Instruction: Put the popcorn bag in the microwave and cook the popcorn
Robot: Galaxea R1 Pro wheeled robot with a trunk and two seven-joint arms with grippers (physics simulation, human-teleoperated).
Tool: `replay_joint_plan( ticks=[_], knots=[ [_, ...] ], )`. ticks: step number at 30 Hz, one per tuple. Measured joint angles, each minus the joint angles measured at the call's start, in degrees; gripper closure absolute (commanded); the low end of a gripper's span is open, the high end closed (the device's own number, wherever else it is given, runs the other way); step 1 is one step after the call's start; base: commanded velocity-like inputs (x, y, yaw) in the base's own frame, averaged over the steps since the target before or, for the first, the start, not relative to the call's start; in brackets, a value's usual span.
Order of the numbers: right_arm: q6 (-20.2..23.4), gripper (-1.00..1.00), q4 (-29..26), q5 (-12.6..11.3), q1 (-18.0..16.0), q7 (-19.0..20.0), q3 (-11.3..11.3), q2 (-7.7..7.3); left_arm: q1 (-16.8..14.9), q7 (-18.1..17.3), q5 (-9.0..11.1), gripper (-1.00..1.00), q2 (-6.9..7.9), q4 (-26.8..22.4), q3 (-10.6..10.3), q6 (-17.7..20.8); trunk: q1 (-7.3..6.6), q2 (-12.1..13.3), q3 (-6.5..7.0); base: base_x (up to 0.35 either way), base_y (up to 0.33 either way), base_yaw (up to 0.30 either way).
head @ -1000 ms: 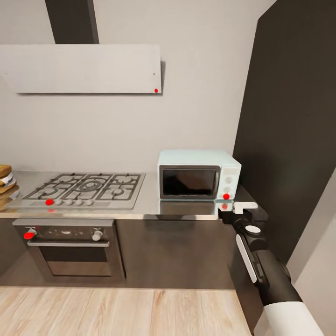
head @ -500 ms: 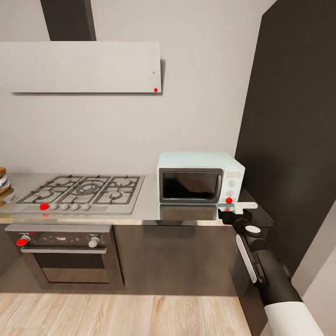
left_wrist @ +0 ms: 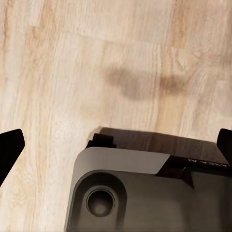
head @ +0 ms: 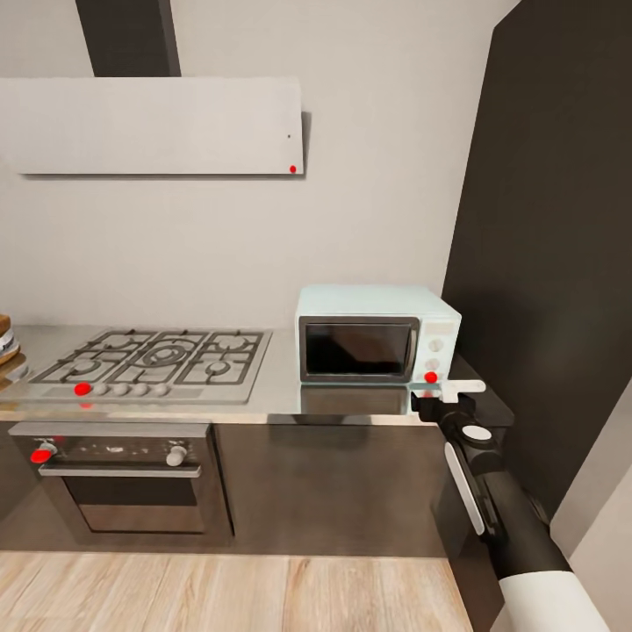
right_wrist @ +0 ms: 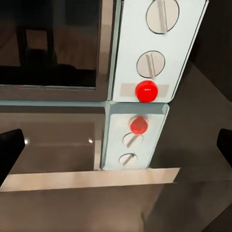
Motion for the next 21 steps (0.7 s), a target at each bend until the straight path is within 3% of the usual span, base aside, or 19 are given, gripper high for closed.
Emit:
replay_joint_plan(
  ticks=[6,15,21],
  knots=[
    [-0.01,-1.0,-0.29,0.0,0.03,0.14,-0.01,-0.01,0.0,0.0,-0.04,-1.0,-0.02,0.0,-0.35,0.0,-0.02,-0.01,0.0,0.227,0.0,0.0],
    [0.05,-1.0,-2.2,0.0,0.2,0.36,0.07,-0.1,0.0,0.0,-0.18,-1.0,-0.02,0.0,-0.54,0.0,0.0,0.0,0.0,0.029,0.0,0.0],
    [0.04,-1.0,-2.86,0.0,0.3,0.37,0.06,-0.14,0.0,0.0,-0.36,-1.0,-0.09,0.0,-0.59,0.0,-0.01,0.0,0.0,0.177,0.0,0.0]
  ],
)
